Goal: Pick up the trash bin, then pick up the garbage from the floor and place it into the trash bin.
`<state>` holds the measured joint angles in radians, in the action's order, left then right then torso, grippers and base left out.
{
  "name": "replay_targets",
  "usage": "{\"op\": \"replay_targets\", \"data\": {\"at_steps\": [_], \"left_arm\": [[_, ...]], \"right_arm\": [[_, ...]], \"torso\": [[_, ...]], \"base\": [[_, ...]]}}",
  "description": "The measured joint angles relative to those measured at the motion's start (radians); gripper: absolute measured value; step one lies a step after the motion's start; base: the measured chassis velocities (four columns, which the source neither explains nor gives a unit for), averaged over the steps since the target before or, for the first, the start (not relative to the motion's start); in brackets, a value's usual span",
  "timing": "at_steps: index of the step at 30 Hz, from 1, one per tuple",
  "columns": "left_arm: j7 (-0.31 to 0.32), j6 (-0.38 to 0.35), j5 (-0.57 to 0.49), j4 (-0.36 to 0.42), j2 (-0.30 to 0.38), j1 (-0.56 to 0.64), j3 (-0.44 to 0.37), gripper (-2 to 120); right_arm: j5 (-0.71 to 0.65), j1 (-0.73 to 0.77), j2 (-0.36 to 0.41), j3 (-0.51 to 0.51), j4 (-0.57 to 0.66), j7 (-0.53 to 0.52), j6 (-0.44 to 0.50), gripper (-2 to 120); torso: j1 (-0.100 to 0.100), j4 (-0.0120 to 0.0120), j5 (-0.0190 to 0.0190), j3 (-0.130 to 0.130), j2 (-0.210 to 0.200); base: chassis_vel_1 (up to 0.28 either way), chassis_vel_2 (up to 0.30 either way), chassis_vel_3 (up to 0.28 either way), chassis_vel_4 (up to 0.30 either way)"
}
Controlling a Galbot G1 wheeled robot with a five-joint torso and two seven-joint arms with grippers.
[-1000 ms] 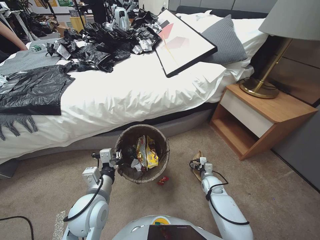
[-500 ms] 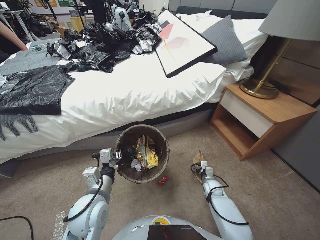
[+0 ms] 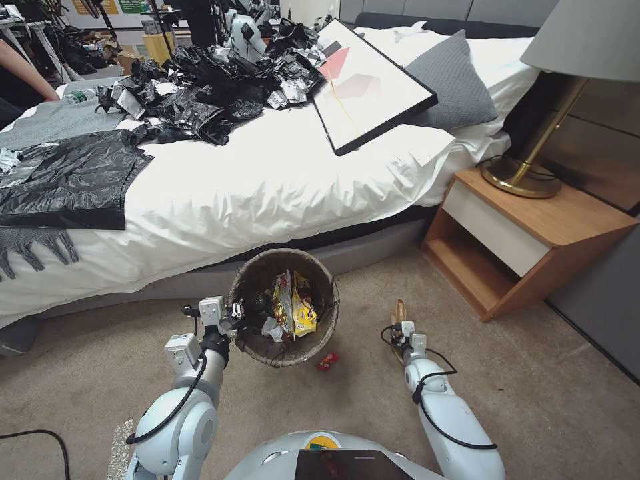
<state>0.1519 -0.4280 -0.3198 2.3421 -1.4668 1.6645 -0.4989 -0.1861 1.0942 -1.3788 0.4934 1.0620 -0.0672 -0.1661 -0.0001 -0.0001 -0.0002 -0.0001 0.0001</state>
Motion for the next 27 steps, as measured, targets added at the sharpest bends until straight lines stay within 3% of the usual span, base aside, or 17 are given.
{"op": "replay_targets", "data": {"at_steps": [6, 24, 26, 27], "left_arm": [[0.0, 0.002, 0.001, -0.004, -0.001, -0.001, 0.0, 2], [-0.001, 0.005, 0.003, -0.005, -0.001, -0.001, -0.002, 2], [-0.001, 0.005, 0.005, -0.007, -0.003, -0.001, 0.001, 2], [-0.001, 0.005, 0.005, -0.007, -0.003, -0.001, 0.001, 2]], "right_arm": [[0.002, 0.001, -0.001, 0.0, -0.002, -0.001, 0.007, 3], [-0.001, 0.05, 0.002, -0.001, 0.139, -0.026, 0.012, 3], [-0.005, 0.091, 0.003, -0.002, 0.284, -0.045, 0.015, 3], [-0.005, 0.091, 0.003, -0.002, 0.284, -0.045, 0.015, 3]], "torso": [[0.0, 0.0001, 0.0002, 0.0, 0.0], [0.0, -0.0005, 0.0003, 0.0, 0.0], [0.0, 0.0002, 0.0003, 0.0, 0.0], [0.0, 0.0002, 0.0003, 0.0, 0.0]], "base": [[0.0, 0.0, 0.0, 0.0], [0.0, 0.0, 0.0, 0.0], [0.0, 0.0, 0.0, 0.0], [0.0, 0.0, 0.0, 0.0]]}}
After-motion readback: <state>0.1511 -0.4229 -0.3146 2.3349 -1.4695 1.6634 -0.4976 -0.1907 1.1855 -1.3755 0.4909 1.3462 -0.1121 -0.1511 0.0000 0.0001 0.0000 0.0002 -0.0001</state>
